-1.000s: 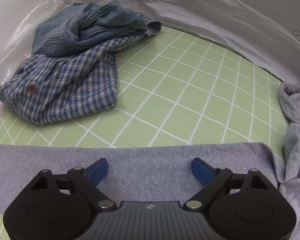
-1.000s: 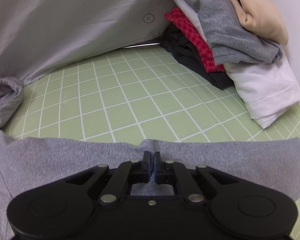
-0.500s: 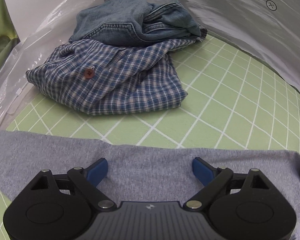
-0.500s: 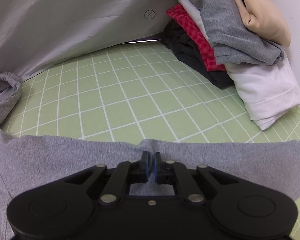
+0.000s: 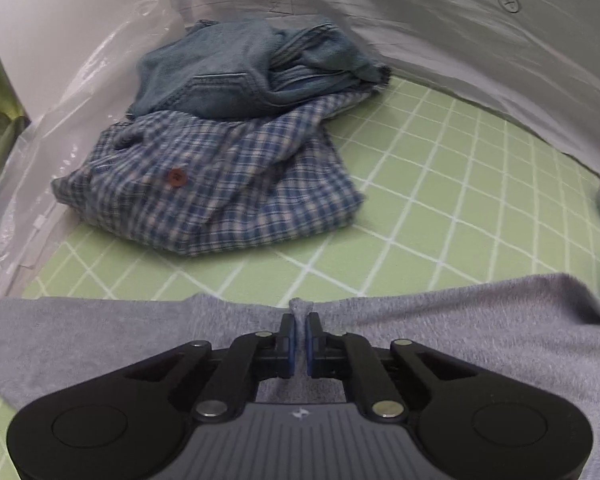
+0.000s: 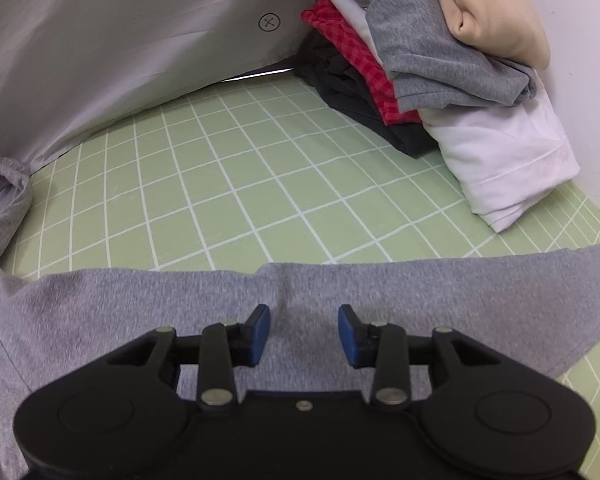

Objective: Fold clothes

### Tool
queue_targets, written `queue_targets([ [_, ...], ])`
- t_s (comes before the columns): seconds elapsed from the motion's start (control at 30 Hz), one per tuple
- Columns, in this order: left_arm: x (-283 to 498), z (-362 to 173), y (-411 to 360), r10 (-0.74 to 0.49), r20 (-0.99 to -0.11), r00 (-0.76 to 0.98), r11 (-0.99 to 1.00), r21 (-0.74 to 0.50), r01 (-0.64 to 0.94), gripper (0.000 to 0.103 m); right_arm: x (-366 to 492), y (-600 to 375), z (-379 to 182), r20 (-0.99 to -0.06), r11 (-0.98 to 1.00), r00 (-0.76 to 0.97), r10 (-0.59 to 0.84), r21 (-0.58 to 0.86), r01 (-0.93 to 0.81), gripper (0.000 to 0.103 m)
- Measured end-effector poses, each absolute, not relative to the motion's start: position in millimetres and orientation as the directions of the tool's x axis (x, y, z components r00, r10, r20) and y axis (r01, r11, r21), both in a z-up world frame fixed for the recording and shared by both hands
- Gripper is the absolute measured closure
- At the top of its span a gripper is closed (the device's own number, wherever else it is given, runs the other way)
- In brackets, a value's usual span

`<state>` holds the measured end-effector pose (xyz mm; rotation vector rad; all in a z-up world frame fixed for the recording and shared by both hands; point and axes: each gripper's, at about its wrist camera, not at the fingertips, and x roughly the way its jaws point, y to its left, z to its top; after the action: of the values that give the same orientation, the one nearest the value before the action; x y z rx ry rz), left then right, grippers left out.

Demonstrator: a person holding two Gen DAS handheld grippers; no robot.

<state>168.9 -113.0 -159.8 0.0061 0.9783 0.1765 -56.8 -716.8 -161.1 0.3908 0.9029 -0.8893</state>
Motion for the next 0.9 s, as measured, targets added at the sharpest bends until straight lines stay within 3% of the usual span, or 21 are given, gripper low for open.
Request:
queue_targets([
  [0.3,166.4,-156.9,-84.2,0.174,-0.834,0.524,0.970,0.053,-0.239,0.090,-58.7,-717.2,-166.0,-0.829,0.578,0.298,-0.473,-0.037,0.815,0.063],
  [0.37,168.5,-155.4,-83.8,0.176,-0.843,0.509,0.964,0.042,-0.264,0.089,-57.9,-717.6,-165.8,-0.830,0.577,0.289,-0.477,-0.048,0.815,0.057],
  [0.4,170.0,-154.1,-85.0,0.174,-0.850,0.498,0.963,0.040,-0.267,0.087,-57.4,-717.3,-165.7,-0.830,0.577,0.284,-0.481,-0.056,0.815,0.055],
  [0.5,173.2,-148.6,-90.3,0.174,-0.864,0.472,0.960,0.042,-0.277,0.067,-54.5,-714.3,-164.5,-0.825,0.576,0.271,-0.495,-0.079,0.813,0.047],
  [0.6,171.5,-136.1,-104.2,0.176,-0.854,0.490,0.961,0.042,-0.272,0.040,-46.8,-705.7,-158.4,-0.806,0.588,0.280,-0.522,-0.102,0.803,0.034],
  [0.9,168.6,-123.7,-203.3,-0.064,-0.860,0.507,0.995,-0.091,-0.029,0.036,4.7,-663.7,-131.5,-0.751,0.674,0.441,-0.492,-0.007,0.739,0.029],
])
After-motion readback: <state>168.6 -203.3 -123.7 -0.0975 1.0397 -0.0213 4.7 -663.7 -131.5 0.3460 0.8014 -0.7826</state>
